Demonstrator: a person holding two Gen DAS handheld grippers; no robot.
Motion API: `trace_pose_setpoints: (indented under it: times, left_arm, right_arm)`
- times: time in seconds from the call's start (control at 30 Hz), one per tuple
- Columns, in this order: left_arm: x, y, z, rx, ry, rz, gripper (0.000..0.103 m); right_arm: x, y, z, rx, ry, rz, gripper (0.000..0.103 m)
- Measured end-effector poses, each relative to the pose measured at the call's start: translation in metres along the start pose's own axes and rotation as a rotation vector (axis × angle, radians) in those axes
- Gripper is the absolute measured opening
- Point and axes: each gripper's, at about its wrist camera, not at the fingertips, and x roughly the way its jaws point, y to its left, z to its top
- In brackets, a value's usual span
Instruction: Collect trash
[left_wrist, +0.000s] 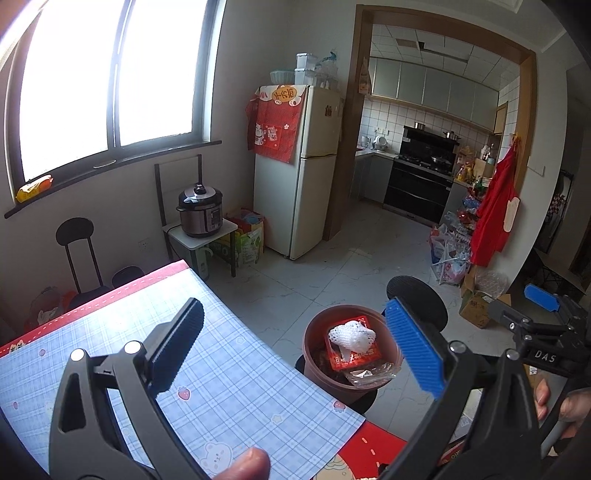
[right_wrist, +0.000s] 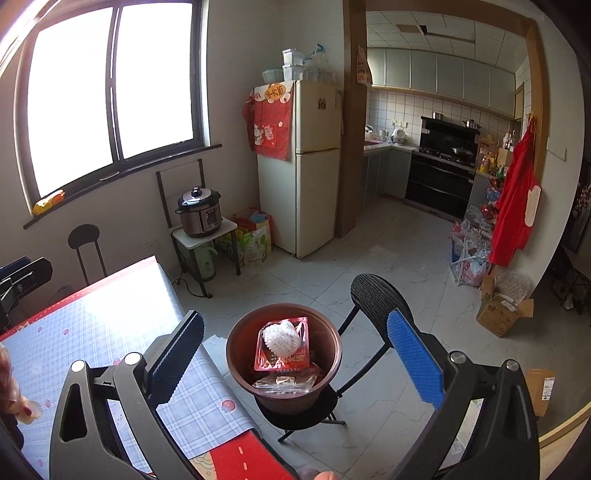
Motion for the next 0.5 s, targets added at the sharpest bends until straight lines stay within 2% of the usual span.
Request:
trace_pose_setpoints:
  times: [0.17,0.5]
  left_arm:
    - [-0.0015,0.0000,-0.0013,0.000,0.003,0.024,0.097]
    - [0.0026,-0.0036,-0.0018,-0.005,0.019,0.018,0.097]
  right_arm:
    - [-0.0056,0.0011,0.0084,0.008,-0.038,-0.017,0.097]
    - [-0.0012,0.0106,0.0104,-0.009,-0.024,0.003,0.097]
